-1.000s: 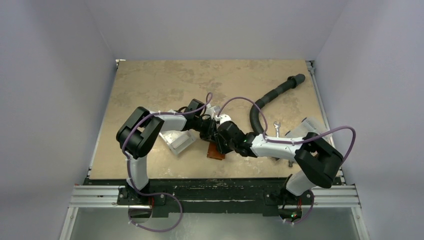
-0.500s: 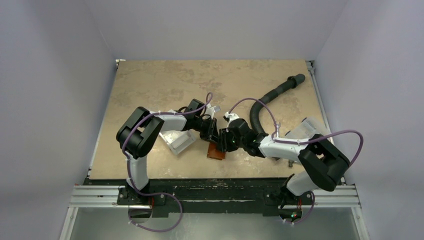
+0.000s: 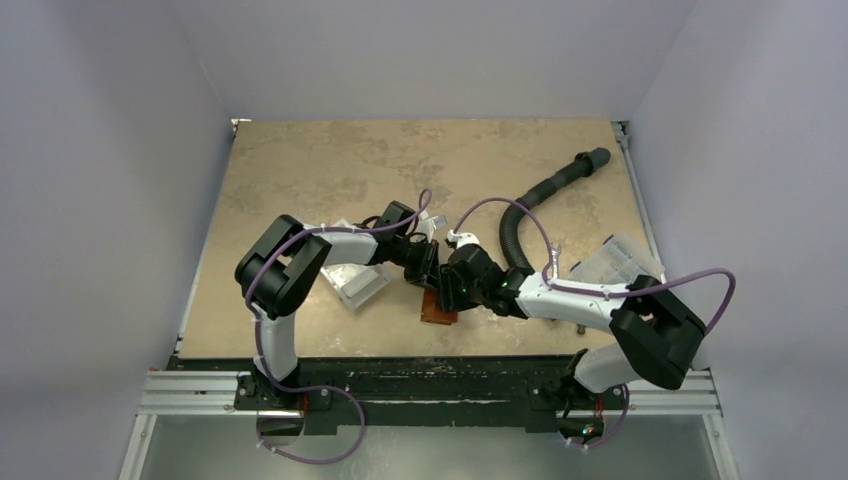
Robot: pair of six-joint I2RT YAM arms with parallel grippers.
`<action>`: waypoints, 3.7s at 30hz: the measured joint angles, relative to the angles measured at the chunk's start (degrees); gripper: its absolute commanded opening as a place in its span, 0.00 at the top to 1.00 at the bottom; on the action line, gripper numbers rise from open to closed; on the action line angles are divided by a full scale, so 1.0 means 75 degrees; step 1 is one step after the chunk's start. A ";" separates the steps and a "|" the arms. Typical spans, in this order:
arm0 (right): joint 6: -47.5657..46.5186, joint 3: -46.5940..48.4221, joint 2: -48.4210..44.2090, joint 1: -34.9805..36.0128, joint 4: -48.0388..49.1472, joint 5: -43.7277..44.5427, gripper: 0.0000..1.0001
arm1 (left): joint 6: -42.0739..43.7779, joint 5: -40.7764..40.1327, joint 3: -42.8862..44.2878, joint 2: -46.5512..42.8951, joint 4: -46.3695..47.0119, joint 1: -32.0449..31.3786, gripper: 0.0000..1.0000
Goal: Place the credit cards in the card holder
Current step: Close the card holder at the center of the board.
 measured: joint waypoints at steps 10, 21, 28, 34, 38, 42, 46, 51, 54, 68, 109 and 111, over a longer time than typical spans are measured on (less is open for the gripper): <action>0.0539 0.0117 -0.0568 0.0309 -0.1306 0.1314 0.48 | 0.0000 0.0000 0.0000 0.0000 0.0000 0.0009 0.90; 0.0466 0.0490 -0.0428 0.0356 -0.1352 0.1390 0.60 | -0.0050 0.0052 -0.0227 -0.0184 0.0393 0.0309 0.88; 0.0449 0.0842 -0.0055 0.0551 -0.1434 0.1652 0.57 | -0.0076 0.0000 -0.0277 -0.0187 0.0516 0.0391 0.98; 0.0408 0.1282 0.0420 0.0685 -0.1649 0.1999 0.59 | -0.0248 0.0012 -0.0402 -0.0152 0.0638 0.0388 1.00; 0.0396 0.1413 0.0632 0.0784 -0.1818 0.2177 0.60 | -0.0289 0.0032 -0.0408 -0.0119 0.0694 0.0388 1.00; 0.0396 0.1664 0.0906 0.0915 -0.2025 0.2413 0.60 | -0.0294 0.0038 -0.0408 -0.0114 0.0705 0.0388 1.00; 0.0399 0.1853 0.1046 0.1037 -0.2224 0.2652 0.69 | -0.0294 0.0038 -0.0408 -0.0114 0.0705 0.0388 1.00; 0.0425 0.1903 0.1142 0.1070 -0.2413 0.2801 0.69 | -0.0297 0.0038 -0.0408 -0.0114 0.0705 0.0388 1.00; 0.0425 0.1903 0.1172 0.1070 -0.2506 0.2891 0.69 | -0.0294 0.0038 -0.0408 -0.0114 0.0705 0.0388 1.00; 0.0460 0.1903 0.1212 0.1078 -0.2600 0.2984 1.00 | -0.0294 0.0038 -0.0408 -0.0114 0.0708 0.0388 1.00; 0.0338 0.1510 0.1023 0.1040 -0.2072 0.2576 1.00 | -0.0294 0.0064 -0.0411 -0.0102 0.0723 0.0385 1.00; 0.0312 0.1515 0.1035 0.1040 -0.2057 0.2567 1.00 | -0.0297 0.0067 -0.0411 -0.0099 0.0726 0.0382 1.00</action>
